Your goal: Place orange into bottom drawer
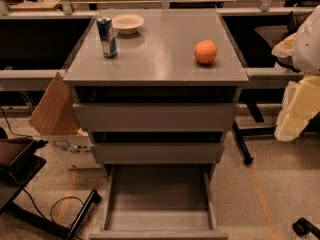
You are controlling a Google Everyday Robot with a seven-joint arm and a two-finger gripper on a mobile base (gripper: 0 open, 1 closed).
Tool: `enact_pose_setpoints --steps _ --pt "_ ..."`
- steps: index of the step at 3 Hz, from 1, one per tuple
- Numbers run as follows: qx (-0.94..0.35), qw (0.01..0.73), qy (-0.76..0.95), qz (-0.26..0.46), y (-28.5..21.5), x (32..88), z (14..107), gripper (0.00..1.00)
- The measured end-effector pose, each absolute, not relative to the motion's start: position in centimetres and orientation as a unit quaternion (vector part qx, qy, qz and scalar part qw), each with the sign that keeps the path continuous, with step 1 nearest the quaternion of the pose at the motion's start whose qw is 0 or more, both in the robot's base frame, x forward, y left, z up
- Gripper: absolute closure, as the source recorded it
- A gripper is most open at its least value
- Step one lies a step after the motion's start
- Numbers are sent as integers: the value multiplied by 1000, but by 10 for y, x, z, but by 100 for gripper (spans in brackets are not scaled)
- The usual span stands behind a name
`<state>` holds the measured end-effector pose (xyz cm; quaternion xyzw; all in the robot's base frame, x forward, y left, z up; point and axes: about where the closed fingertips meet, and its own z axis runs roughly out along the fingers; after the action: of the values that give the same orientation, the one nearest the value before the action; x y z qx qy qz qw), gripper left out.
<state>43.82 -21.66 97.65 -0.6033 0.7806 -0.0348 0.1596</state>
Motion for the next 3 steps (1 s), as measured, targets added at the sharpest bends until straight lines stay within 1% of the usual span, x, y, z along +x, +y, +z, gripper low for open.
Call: enact_pose_setpoints --steps 1,2,3 --pt "-603 160 781 -35 -217 438 977 0" --pt "-600 174 780 -36 -216 446 976 0" --pt "-605 215 766 -42 -216 494 975 0"
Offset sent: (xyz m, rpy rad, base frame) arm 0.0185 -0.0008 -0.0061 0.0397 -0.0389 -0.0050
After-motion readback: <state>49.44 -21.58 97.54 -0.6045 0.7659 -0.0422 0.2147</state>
